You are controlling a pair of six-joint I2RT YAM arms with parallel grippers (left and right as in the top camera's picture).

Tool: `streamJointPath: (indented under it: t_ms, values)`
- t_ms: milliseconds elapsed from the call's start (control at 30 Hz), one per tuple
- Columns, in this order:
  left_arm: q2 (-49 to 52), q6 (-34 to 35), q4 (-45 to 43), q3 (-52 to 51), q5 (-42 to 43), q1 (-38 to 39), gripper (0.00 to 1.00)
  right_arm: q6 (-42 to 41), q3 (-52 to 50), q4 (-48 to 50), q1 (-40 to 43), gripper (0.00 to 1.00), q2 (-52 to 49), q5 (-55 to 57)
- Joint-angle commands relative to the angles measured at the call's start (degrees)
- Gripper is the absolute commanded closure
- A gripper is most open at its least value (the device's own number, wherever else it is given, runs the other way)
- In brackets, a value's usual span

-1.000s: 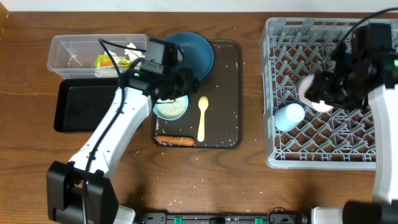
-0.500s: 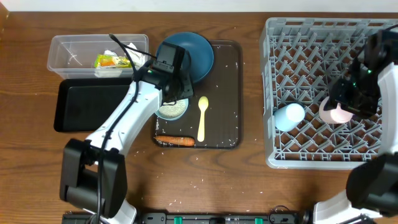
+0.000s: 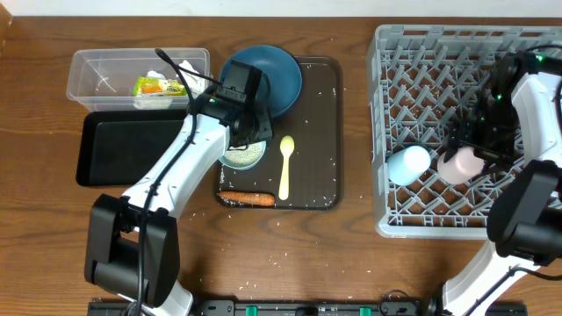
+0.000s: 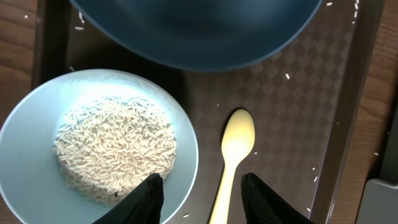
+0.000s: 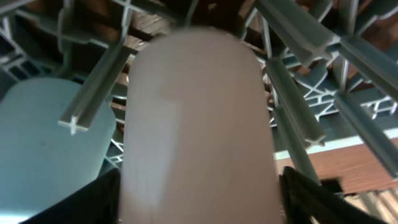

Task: Sort waste into correct bins and load items into the dishwasher rack
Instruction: 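Place pink cup upside down in dish rack with right gripper, then grasp light-blue rice bowl rim with left gripper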

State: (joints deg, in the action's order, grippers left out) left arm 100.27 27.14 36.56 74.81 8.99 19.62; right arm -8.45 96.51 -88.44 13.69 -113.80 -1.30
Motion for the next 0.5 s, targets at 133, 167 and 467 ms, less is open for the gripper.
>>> streamJointPath:
  t_ms: [133, 167, 467]
  values:
    - [0.02, -0.31, 0.48, 0.31, -0.68, 0.09, 0.57, 0.15, 2.71, -0.79, -0.37, 0.07, 1.31, 0.68]
    - [-0.11, -0.31, 0.46, 0.33, -0.70, 0.09, 0.57, 0.15, 4.09, -1.49, -0.39, 0.07, 1.55, 0.68]
    - [-7.02, -0.55, 1.46, 0.52, -0.70, 0.09, 0.55, 2.10, 20.76, -5.64, -4.85, 0.08, 6.80, -4.70]
